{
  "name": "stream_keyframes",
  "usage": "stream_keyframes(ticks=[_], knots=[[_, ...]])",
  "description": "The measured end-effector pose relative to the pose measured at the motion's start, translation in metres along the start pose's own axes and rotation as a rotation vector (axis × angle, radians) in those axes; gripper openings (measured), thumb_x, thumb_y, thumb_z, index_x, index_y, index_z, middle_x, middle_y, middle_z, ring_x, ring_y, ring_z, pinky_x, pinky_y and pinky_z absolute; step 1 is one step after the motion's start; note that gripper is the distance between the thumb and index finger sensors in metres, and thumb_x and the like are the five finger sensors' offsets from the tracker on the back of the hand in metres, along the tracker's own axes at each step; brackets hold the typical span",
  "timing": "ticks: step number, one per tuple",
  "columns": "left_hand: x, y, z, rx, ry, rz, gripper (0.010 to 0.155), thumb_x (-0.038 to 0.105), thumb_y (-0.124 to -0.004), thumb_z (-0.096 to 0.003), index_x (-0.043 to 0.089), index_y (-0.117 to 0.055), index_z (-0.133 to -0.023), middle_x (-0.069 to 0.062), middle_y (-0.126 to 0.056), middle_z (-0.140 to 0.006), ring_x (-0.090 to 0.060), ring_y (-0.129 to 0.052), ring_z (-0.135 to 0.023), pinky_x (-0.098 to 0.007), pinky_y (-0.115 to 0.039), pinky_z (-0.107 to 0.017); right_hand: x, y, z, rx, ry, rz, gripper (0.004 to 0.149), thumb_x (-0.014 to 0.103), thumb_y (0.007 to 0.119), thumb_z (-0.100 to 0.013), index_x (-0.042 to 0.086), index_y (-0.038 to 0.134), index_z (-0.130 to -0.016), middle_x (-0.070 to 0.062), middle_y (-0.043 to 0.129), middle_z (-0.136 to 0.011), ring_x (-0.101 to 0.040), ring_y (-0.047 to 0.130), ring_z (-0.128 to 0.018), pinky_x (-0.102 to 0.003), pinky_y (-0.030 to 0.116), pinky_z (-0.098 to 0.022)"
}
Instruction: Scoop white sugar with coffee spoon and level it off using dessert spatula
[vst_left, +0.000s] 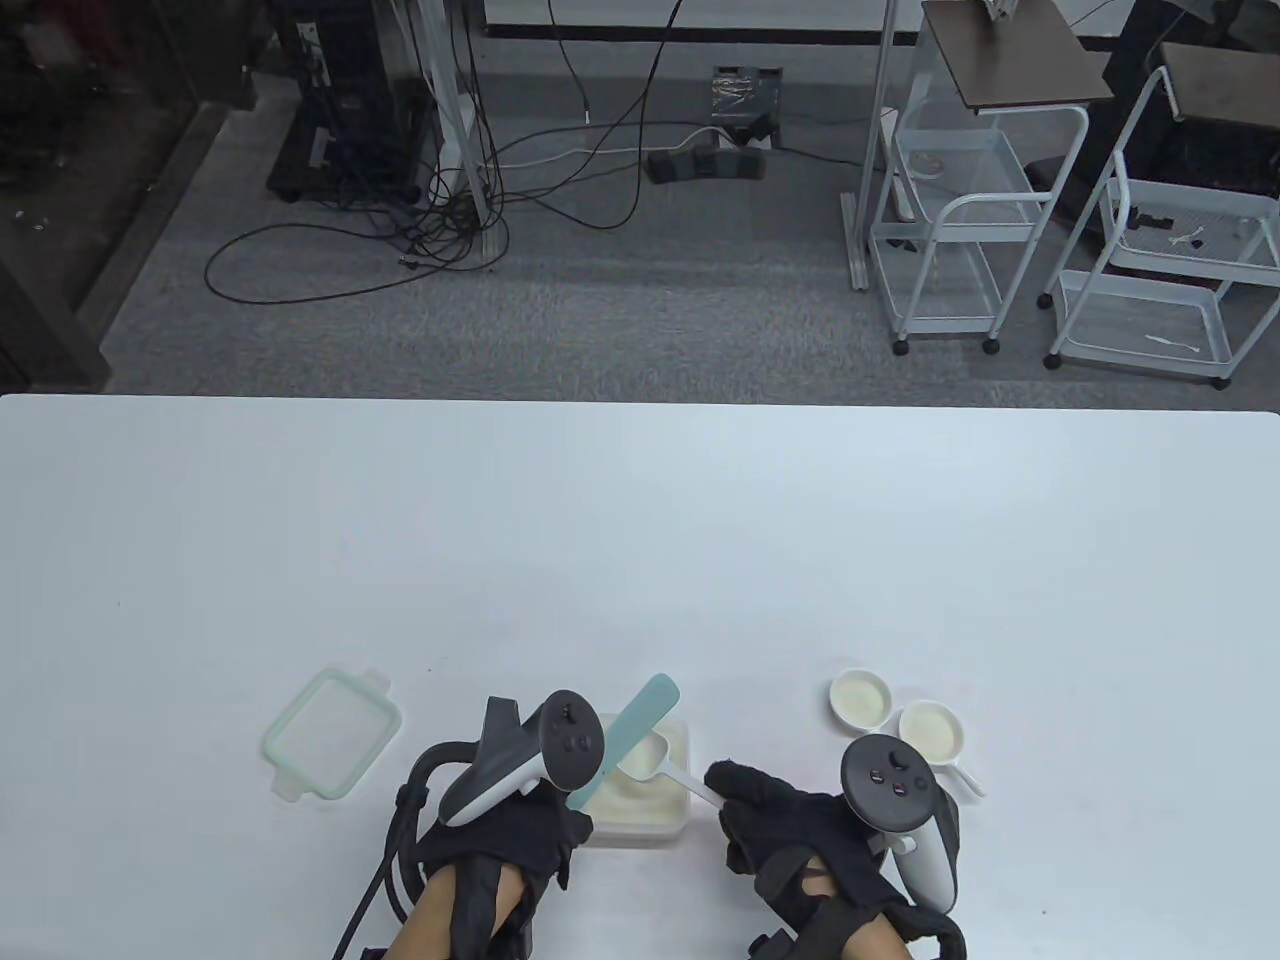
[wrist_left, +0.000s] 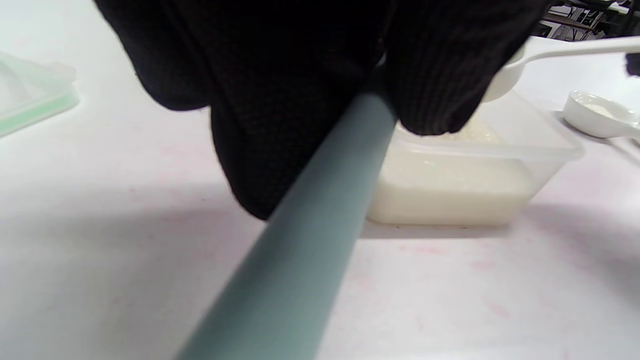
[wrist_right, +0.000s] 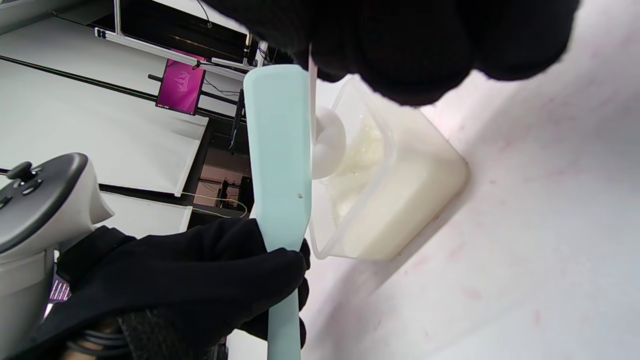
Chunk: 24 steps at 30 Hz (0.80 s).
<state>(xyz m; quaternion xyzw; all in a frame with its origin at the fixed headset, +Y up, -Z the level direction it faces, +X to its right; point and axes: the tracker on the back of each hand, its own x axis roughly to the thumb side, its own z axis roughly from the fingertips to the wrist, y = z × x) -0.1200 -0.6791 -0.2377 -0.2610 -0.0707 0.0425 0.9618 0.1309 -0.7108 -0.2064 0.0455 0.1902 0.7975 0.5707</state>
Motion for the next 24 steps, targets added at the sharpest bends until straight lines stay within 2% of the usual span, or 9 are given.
stream_keyframes(ticks=[15, 24], knots=[[-0.004, 0.002, -0.001, 0.019, 0.044, -0.042, 0.054, 0.050, -0.090, -0.0435, 0.019, -0.093, -0.087, -0.001, -0.107, -0.071, -0.013, -0.116, -0.044, -0.044, -0.085, -0.060, 0.000, -0.002, 0.002, -0.015, 0.044, 0.025, 0.047, 0.014, 0.068, -0.049, -0.003, 0.068, -0.093, -0.023, 0.081, -0.065, -0.030, 0.088, -0.045, -0.058, 0.078, -0.044], [-0.005, 0.011, 0.007, 0.116, 0.035, -0.013, 0.052, 0.049, -0.089, -0.0441, 0.022, -0.092, -0.089, -0.001, -0.103, -0.075, -0.017, -0.111, -0.053, -0.050, -0.080, -0.063, 0.006, -0.010, 0.007, -0.014, 0.015, 0.005, 0.047, 0.014, 0.068, -0.049, -0.003, 0.069, -0.093, -0.023, 0.082, -0.065, -0.031, 0.088, -0.044, -0.058, 0.077, -0.044]])
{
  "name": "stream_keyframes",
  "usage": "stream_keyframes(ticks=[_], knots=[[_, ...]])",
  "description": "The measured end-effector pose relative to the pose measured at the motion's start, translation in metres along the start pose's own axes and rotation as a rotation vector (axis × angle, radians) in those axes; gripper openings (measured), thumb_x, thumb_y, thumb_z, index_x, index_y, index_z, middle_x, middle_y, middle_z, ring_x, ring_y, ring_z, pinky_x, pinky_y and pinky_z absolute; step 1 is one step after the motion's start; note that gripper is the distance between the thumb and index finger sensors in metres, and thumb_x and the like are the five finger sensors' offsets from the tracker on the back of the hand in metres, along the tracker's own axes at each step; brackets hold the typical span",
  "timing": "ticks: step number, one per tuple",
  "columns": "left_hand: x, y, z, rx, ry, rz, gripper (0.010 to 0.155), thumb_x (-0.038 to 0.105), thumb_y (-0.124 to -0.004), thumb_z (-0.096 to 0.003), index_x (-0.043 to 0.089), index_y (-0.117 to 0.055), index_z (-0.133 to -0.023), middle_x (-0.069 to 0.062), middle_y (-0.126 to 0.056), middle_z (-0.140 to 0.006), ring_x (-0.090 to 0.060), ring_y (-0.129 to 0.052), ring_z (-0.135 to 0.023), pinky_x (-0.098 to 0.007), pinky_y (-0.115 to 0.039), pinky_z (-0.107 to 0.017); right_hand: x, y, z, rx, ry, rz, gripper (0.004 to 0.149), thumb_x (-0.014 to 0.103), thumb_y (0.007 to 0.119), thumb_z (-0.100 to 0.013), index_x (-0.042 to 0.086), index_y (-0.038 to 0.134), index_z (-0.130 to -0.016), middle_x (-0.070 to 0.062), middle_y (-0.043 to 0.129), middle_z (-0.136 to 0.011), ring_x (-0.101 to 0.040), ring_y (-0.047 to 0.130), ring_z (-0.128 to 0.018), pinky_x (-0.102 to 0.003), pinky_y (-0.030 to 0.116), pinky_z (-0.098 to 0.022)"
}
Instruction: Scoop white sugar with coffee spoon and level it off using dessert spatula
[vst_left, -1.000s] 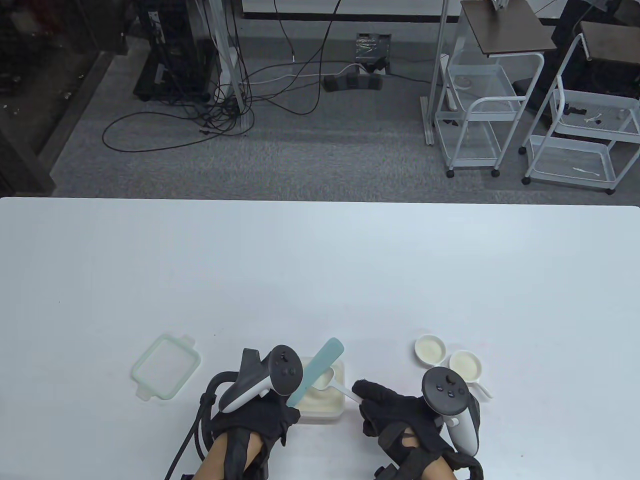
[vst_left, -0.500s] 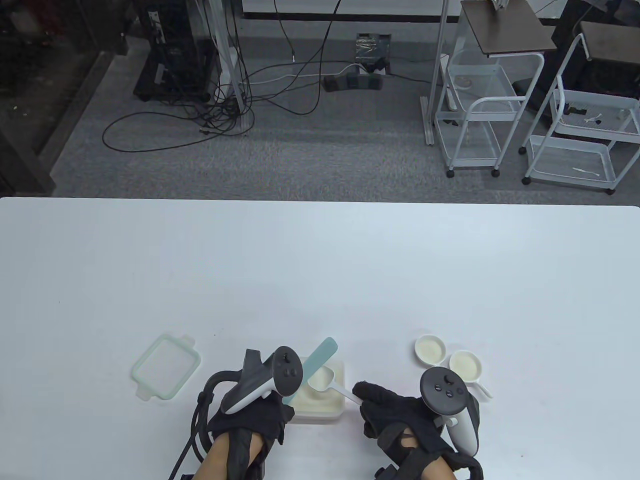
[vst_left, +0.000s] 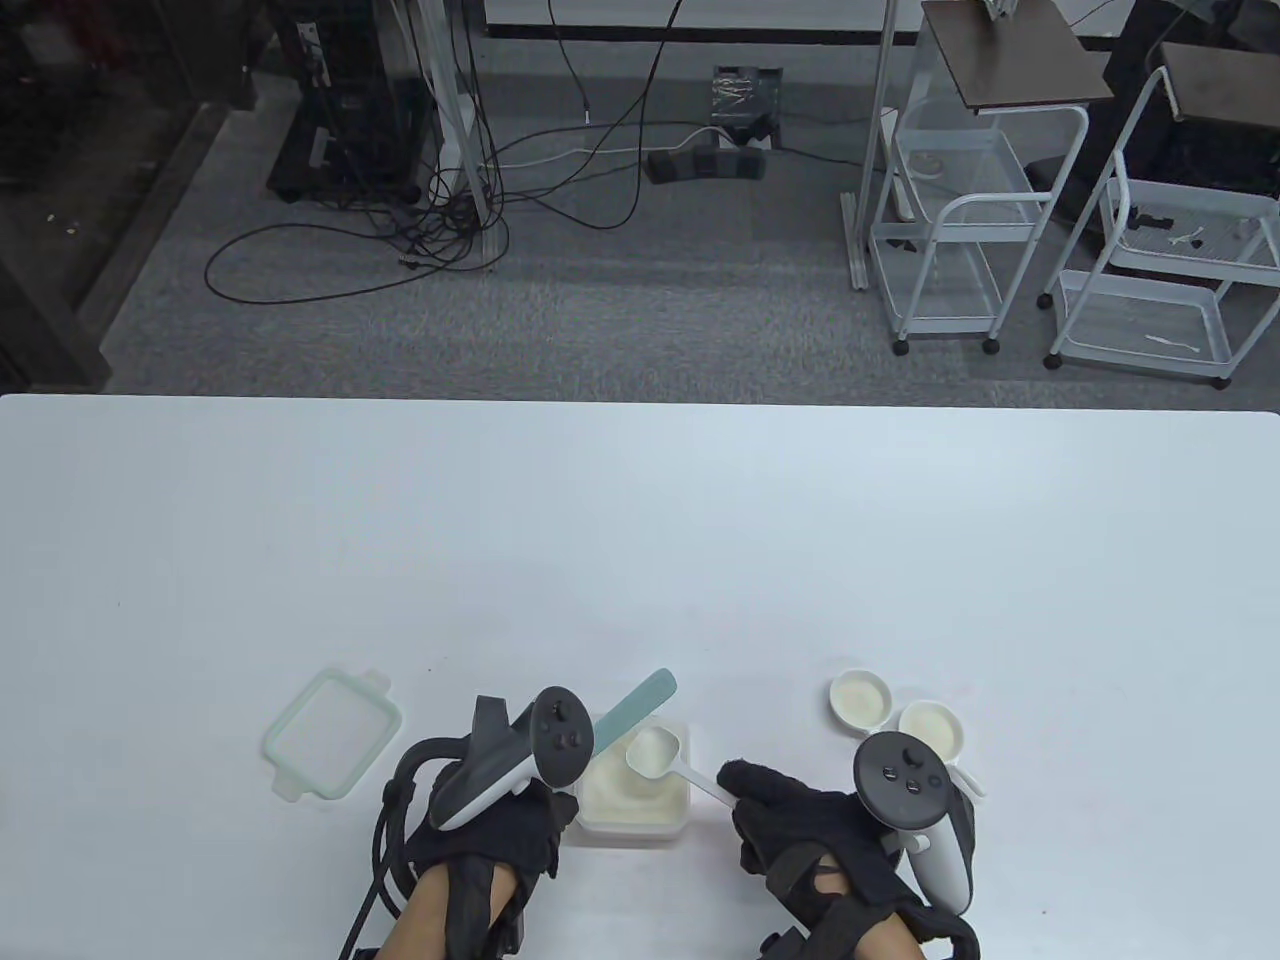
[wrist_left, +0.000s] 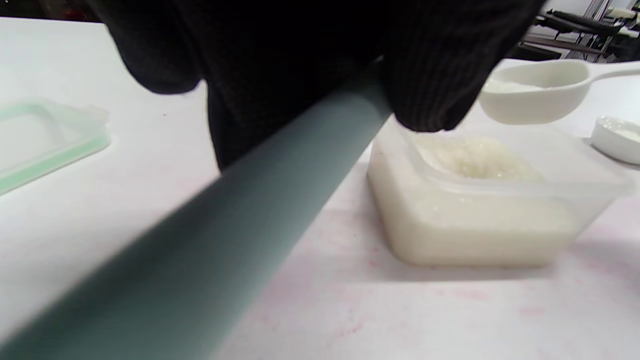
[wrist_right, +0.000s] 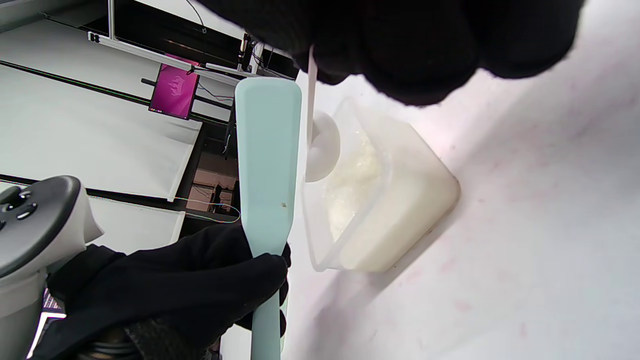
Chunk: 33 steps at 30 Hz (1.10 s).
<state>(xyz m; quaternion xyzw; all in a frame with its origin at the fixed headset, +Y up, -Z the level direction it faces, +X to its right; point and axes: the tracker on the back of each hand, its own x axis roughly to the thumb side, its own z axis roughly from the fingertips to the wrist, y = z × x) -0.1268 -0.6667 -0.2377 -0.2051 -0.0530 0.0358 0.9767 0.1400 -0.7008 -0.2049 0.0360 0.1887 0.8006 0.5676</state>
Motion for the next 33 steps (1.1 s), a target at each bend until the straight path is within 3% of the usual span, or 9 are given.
stream_keyframes(ticks=[8, 11, 15, 16, 18, 22, 33], knots=[[0.005, 0.003, 0.004, 0.068, -0.031, 0.012, 0.052, 0.049, -0.088, -0.0451, 0.023, -0.091, -0.091, -0.001, -0.102, -0.076, -0.018, -0.110, -0.054, -0.052, -0.079, -0.064, 0.003, -0.002, 0.002, 0.017, -0.017, -0.020, 0.047, 0.014, 0.068, -0.049, -0.003, 0.069, -0.093, -0.023, 0.082, -0.065, -0.031, 0.088, -0.044, -0.058, 0.078, -0.044], [0.005, -0.008, -0.002, -0.097, -0.007, -0.139, 0.054, 0.050, -0.087, -0.0454, 0.023, -0.092, -0.091, 0.000, -0.105, -0.072, -0.014, -0.112, -0.048, -0.043, -0.085, -0.059, 0.002, -0.002, 0.002, 0.035, -0.015, -0.038, 0.047, 0.014, 0.068, -0.049, -0.003, 0.069, -0.093, -0.023, 0.082, -0.065, -0.031, 0.088, -0.044, -0.058, 0.077, -0.044], [0.002, -0.001, -0.002, 0.061, -0.012, -0.025, 0.054, 0.049, -0.087, -0.0452, 0.021, -0.093, -0.090, -0.001, -0.104, -0.072, -0.016, -0.110, -0.049, -0.047, -0.083, -0.060, 0.003, -0.003, 0.002, 0.033, -0.019, -0.041, 0.047, 0.014, 0.068, -0.049, -0.003, 0.069, -0.093, -0.023, 0.082, -0.065, -0.031, 0.088, -0.044, -0.058, 0.078, -0.044], [0.002, -0.001, -0.002, 0.051, -0.007, -0.019, 0.054, 0.049, -0.087, -0.0452, 0.020, -0.093, -0.090, -0.001, -0.104, -0.072, -0.017, -0.110, -0.049, -0.048, -0.082, -0.060, 0.003, -0.003, 0.002, 0.035, -0.020, -0.043, 0.047, 0.014, 0.068, -0.049, -0.003, 0.069, -0.093, -0.023, 0.082, -0.065, -0.031, 0.088, -0.044, -0.058, 0.077, -0.044], [0.002, -0.008, -0.003, -0.107, 0.024, -0.131, 0.053, 0.050, -0.087, -0.0451, 0.024, -0.091, -0.091, 0.001, -0.104, -0.074, -0.015, -0.112, -0.051, -0.047, -0.083, -0.061, 0.003, -0.002, 0.002, 0.041, -0.015, -0.036, 0.047, 0.014, 0.068, -0.049, -0.003, 0.069, -0.093, -0.024, 0.082, -0.065, -0.031, 0.088, -0.044, -0.058, 0.077, -0.044], [0.004, -0.004, -0.001, -0.019, 0.001, -0.090, 0.054, 0.050, -0.088, -0.0445, 0.023, -0.093, -0.091, 0.000, -0.105, -0.073, -0.016, -0.112, -0.050, -0.048, -0.082, -0.061, 0.001, -0.002, 0.002, 0.047, -0.006, -0.033, 0.047, 0.014, 0.068, -0.049, -0.003, 0.069, -0.093, -0.023, 0.082, -0.065, -0.031, 0.088, -0.044, -0.058, 0.077, -0.044], [-0.003, -0.002, -0.002, -0.022, 0.008, -0.033, 0.055, 0.049, -0.087, -0.0449, 0.021, -0.093, -0.092, 0.000, -0.105, -0.073, -0.016, -0.112, -0.049, -0.048, -0.081, -0.062, 0.001, -0.002, 0.002, 0.049, -0.002, -0.033, 0.047, 0.014, 0.068, -0.049, -0.003, 0.069, -0.093, -0.024, 0.082, -0.065, -0.031, 0.088, -0.044, -0.058, 0.077, -0.044]])
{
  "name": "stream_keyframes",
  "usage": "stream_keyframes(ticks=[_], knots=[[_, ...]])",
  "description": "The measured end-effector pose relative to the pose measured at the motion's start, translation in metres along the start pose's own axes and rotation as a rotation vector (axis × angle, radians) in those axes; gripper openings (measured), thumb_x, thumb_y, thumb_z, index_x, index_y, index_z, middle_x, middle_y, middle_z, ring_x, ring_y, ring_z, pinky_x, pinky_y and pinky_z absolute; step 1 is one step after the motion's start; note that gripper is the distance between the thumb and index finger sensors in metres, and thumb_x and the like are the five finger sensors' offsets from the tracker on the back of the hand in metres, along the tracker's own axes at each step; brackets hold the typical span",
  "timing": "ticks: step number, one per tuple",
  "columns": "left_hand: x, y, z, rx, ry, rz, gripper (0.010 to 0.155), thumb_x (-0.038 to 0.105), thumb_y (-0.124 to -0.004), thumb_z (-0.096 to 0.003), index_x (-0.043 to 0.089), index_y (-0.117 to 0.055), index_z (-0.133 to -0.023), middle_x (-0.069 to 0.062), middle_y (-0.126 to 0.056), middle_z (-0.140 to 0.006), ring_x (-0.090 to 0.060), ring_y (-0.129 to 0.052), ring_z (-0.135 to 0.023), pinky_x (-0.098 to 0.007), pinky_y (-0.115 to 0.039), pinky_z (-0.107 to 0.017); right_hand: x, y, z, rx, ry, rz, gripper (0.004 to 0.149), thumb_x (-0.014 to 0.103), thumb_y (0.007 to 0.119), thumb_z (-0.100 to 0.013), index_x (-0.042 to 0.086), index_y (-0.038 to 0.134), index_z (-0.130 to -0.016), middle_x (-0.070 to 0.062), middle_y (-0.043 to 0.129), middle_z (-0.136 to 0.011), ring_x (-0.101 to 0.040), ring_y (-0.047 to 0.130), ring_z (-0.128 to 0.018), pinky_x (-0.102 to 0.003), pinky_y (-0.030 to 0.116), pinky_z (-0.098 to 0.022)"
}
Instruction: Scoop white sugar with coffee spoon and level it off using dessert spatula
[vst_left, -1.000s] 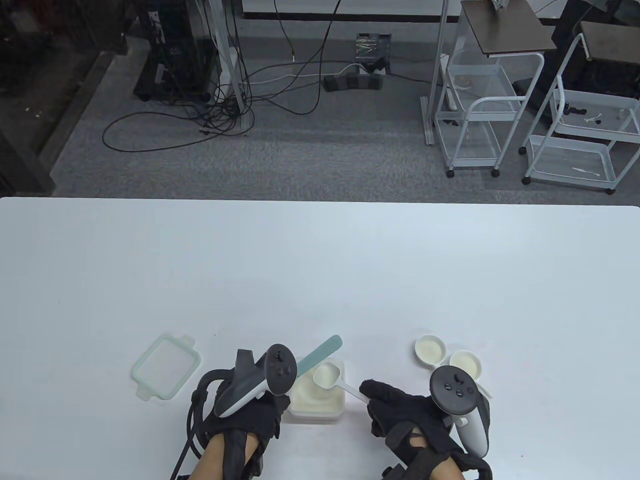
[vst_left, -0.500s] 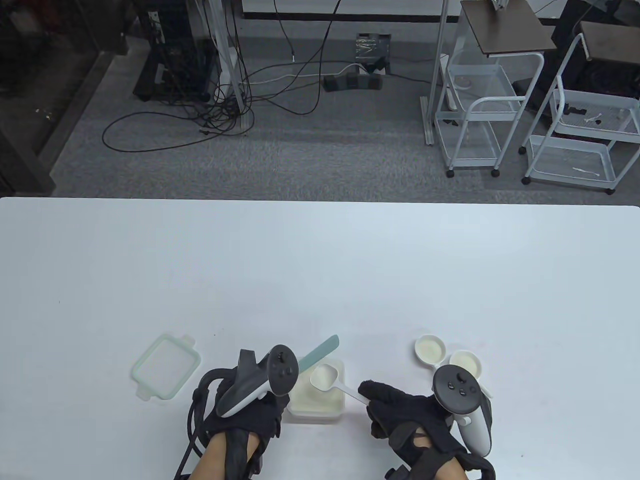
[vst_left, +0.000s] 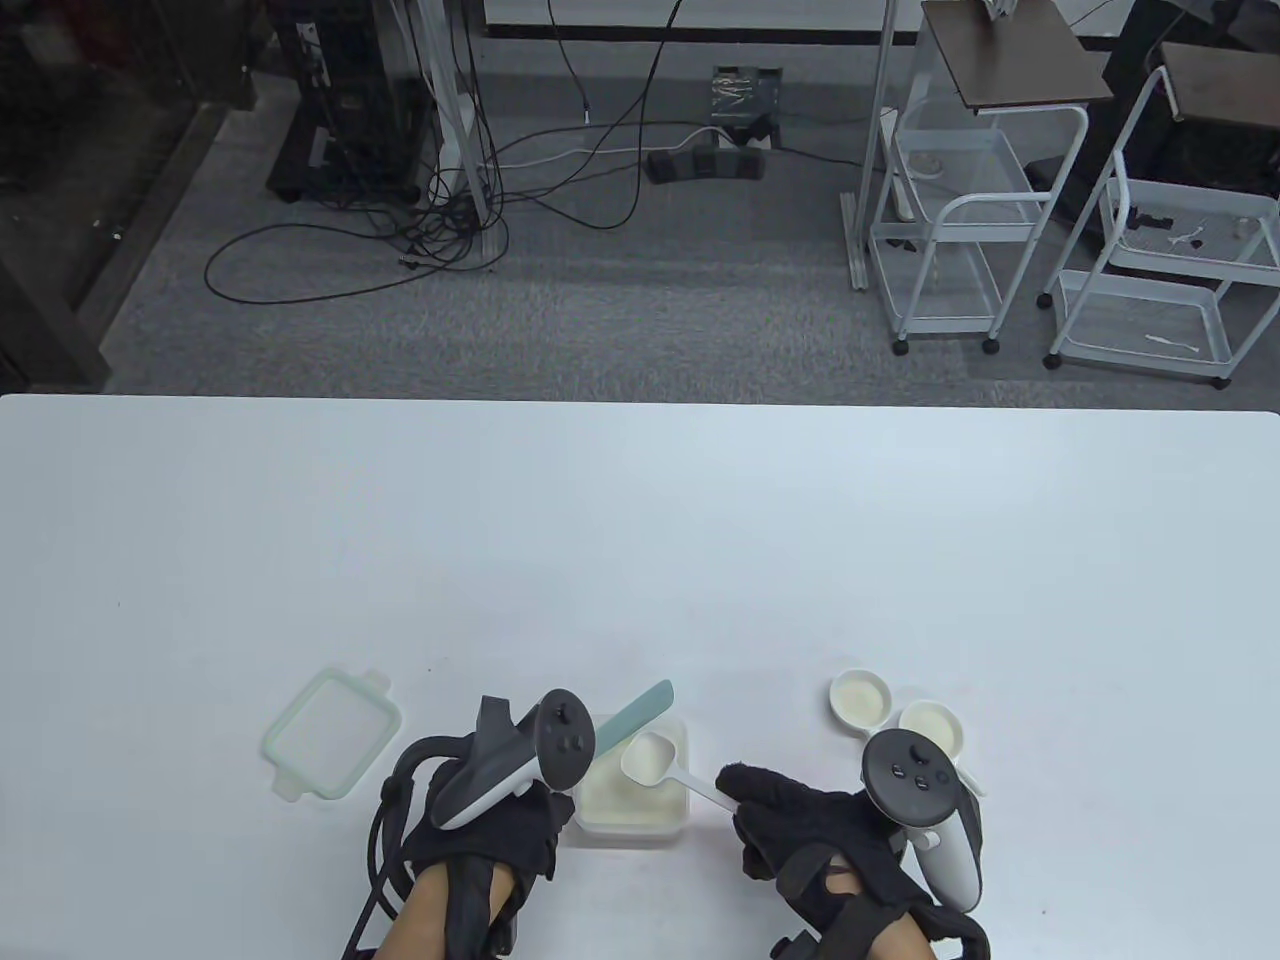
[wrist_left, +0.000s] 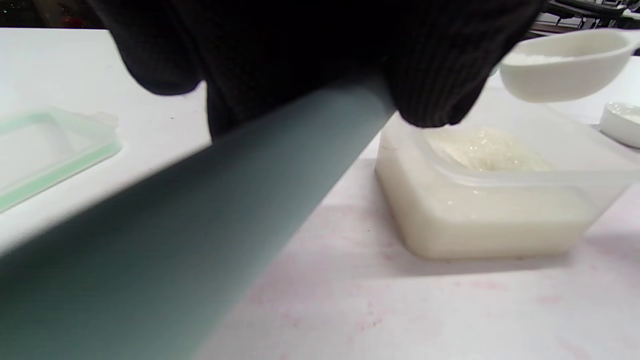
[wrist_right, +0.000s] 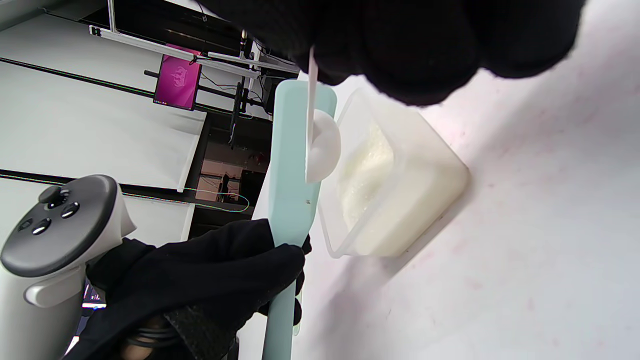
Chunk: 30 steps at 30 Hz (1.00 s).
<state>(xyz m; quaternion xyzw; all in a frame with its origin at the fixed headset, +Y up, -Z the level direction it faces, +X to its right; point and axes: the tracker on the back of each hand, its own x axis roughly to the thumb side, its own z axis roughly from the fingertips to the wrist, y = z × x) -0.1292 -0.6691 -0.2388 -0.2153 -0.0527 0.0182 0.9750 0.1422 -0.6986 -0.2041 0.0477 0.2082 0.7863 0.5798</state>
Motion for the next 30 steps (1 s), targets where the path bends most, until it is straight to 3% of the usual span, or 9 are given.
stream_keyframes(ticks=[8, 13, 23, 30], knots=[[-0.022, 0.008, -0.002, 0.136, 0.127, 0.008, 0.055, 0.049, -0.087, -0.0453, 0.021, -0.093, -0.091, 0.000, -0.105, -0.072, -0.015, -0.112, -0.049, -0.049, -0.082, -0.062, 0.001, 0.000, 0.001, -0.009, -0.006, 0.002, 0.047, 0.014, 0.068, -0.049, -0.003, 0.069, -0.093, -0.023, 0.081, -0.065, -0.031, 0.088, -0.045, -0.058, 0.077, -0.044], [-0.044, 0.002, -0.015, 0.164, 0.225, 0.003, 0.055, 0.049, -0.087, -0.0450, 0.019, -0.094, -0.090, 0.000, -0.106, -0.072, -0.014, -0.113, -0.047, -0.048, -0.083, -0.061, 0.000, 0.000, 0.000, -0.013, -0.002, 0.014, 0.047, 0.015, 0.068, -0.049, -0.003, 0.069, -0.093, -0.023, 0.081, -0.065, -0.031, 0.088, -0.045, -0.058, 0.077, -0.044], [-0.078, -0.020, -0.038, 0.055, 0.347, 0.036, 0.056, 0.051, -0.087, -0.0454, 0.017, -0.094, -0.089, 0.001, -0.106, -0.070, -0.011, -0.114, -0.044, -0.047, -0.083, -0.061, 0.000, 0.001, 0.000, -0.010, 0.003, 0.021, 0.047, 0.015, 0.068, -0.049, -0.003, 0.068, -0.093, -0.023, 0.081, -0.065, -0.031, 0.088, -0.045, -0.058, 0.077, -0.044], [-0.080, -0.028, -0.044, -0.001, 0.372, -0.003, 0.057, 0.053, -0.086, -0.0455, 0.017, -0.094, -0.089, 0.001, -0.107, -0.069, -0.009, -0.114, -0.043, -0.047, -0.083, -0.061, -0.001, 0.002, -0.001, -0.003, 0.006, 0.028, 0.047, 0.015, 0.068, -0.049, -0.003, 0.068, -0.093, -0.024, 0.081, -0.065, -0.031, 0.088, -0.045, -0.058, 0.077, -0.044]])
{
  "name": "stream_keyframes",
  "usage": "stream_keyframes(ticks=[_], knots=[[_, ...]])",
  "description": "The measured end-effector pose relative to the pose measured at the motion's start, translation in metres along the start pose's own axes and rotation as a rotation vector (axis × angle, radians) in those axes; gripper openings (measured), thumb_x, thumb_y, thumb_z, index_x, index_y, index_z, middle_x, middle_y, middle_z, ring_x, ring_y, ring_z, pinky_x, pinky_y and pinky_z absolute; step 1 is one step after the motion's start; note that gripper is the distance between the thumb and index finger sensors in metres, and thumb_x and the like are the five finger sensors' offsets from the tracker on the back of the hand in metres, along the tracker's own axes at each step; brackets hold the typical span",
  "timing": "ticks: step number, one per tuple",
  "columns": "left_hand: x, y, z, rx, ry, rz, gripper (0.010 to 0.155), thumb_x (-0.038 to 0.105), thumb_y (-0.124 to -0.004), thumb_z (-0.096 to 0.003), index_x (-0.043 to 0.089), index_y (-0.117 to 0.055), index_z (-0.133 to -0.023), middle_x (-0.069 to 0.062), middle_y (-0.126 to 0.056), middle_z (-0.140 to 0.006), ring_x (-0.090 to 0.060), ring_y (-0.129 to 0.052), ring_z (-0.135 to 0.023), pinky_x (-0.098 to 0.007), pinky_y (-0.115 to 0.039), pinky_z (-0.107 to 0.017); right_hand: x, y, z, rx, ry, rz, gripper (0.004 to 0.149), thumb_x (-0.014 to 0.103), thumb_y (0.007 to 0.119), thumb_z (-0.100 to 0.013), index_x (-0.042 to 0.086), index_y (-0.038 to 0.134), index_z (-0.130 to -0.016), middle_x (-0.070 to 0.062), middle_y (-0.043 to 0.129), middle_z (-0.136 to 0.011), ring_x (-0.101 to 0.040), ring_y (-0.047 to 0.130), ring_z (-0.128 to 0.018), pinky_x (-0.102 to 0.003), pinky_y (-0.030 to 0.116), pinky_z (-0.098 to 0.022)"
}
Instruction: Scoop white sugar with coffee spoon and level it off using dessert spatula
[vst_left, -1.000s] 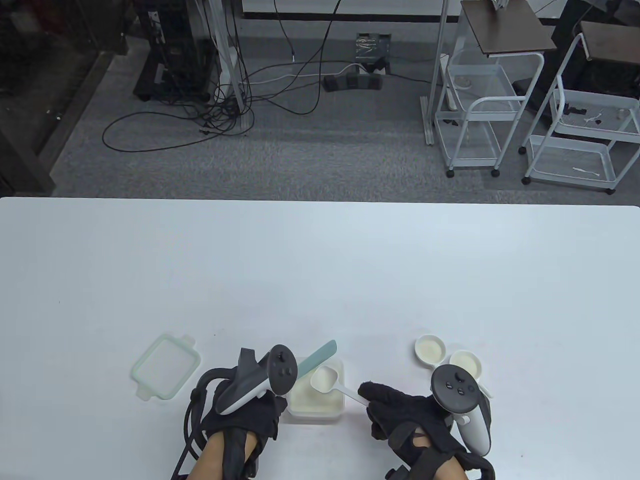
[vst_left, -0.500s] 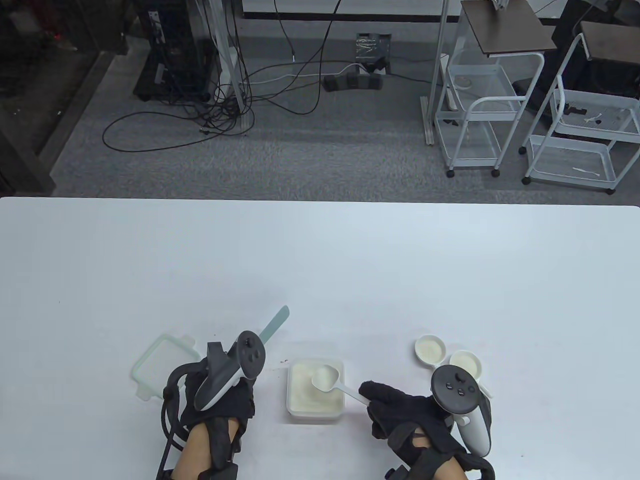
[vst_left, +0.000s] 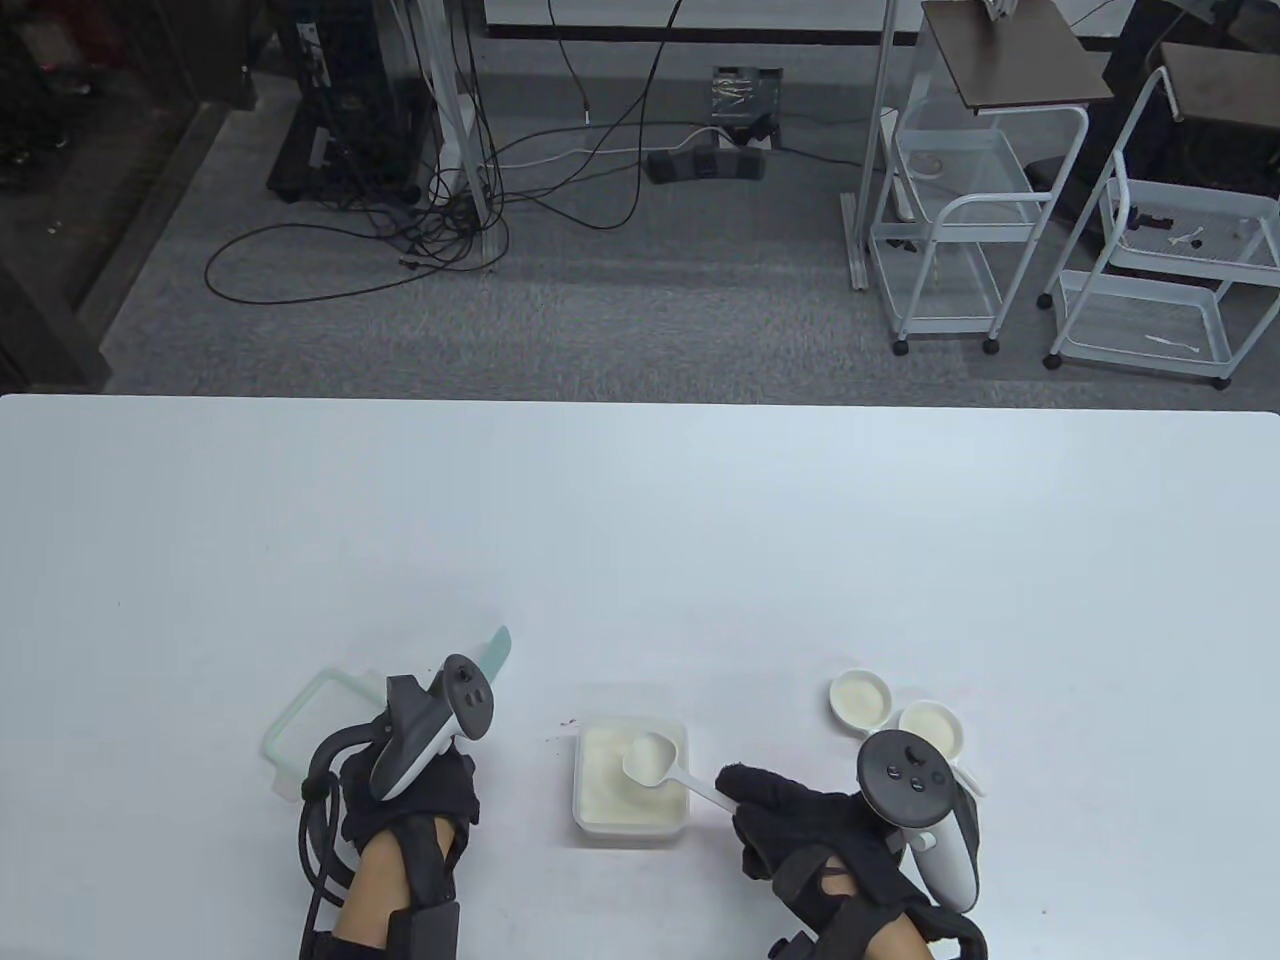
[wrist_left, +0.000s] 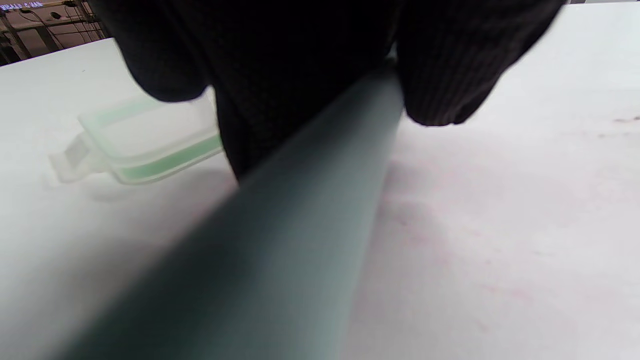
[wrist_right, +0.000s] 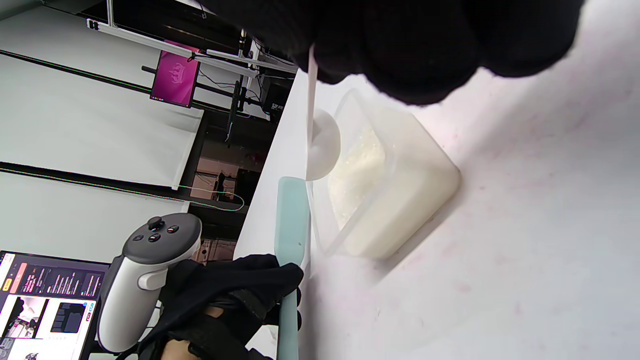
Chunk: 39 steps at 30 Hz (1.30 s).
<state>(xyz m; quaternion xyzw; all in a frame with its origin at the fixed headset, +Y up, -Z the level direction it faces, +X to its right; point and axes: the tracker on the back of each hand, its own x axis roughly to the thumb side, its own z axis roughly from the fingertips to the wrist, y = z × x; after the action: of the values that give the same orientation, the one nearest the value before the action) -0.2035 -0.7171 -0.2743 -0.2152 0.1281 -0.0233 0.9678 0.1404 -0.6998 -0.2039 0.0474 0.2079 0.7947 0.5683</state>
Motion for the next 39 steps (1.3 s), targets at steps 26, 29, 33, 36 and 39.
stream_keyframes(ticks=[26, 29, 33, 36, 39], knots=[[0.010, -0.001, 0.008, 0.008, 0.035, -0.066, 0.072, 0.061, -0.077, -0.0455, 0.014, -0.081, -0.099, -0.006, -0.099, -0.085, -0.019, -0.110, -0.059, -0.052, -0.078, -0.064, -0.002, 0.004, -0.002, 0.013, 0.014, 0.014, 0.047, 0.015, 0.068, -0.050, -0.003, 0.068, -0.094, -0.024, 0.081, -0.066, -0.031, 0.087, -0.045, -0.058, 0.076, -0.044], [0.012, 0.011, 0.020, 0.119, -0.035, 0.071, 0.082, 0.066, -0.070, -0.0444, 0.015, -0.064, -0.108, -0.012, -0.088, -0.100, -0.031, -0.102, -0.076, -0.059, -0.072, -0.068, -0.002, 0.004, -0.002, 0.012, 0.011, 0.011, 0.047, 0.015, 0.068, -0.050, -0.003, 0.068, -0.094, -0.023, 0.081, -0.066, -0.031, 0.087, -0.045, -0.059, 0.076, -0.044], [0.024, 0.020, 0.034, 0.234, -0.193, 0.195, 0.090, 0.068, -0.067, -0.0427, 0.015, -0.052, -0.113, -0.019, -0.068, -0.112, -0.043, -0.083, -0.094, -0.066, -0.061, -0.071, -0.002, 0.003, -0.002, 0.004, 0.004, 0.003, 0.048, 0.015, 0.068, -0.049, -0.002, 0.067, -0.094, -0.023, 0.081, -0.066, -0.031, 0.087, -0.046, -0.058, 0.077, -0.045], [0.033, 0.023, 0.042, 0.302, -0.284, 0.194, 0.092, 0.069, -0.066, -0.0417, 0.015, -0.048, -0.114, -0.019, -0.060, -0.116, -0.048, -0.073, -0.100, -0.069, -0.056, -0.071, -0.002, 0.000, -0.001, -0.008, -0.003, -0.016, 0.048, 0.015, 0.068, -0.049, -0.002, 0.067, -0.094, -0.023, 0.080, -0.066, -0.031, 0.087, -0.046, -0.059, 0.076, -0.045], [0.040, 0.022, 0.047, 0.344, -0.352, 0.182, 0.094, 0.070, -0.065, -0.0405, 0.014, -0.046, -0.114, -0.020, -0.056, -0.118, -0.051, -0.068, -0.101, -0.071, -0.053, -0.071, -0.001, -0.006, 0.000, -0.027, -0.010, -0.038, 0.048, 0.015, 0.068, -0.049, -0.002, 0.067, -0.094, -0.024, 0.080, -0.066, -0.031, 0.087, -0.046, -0.059, 0.076, -0.045]])
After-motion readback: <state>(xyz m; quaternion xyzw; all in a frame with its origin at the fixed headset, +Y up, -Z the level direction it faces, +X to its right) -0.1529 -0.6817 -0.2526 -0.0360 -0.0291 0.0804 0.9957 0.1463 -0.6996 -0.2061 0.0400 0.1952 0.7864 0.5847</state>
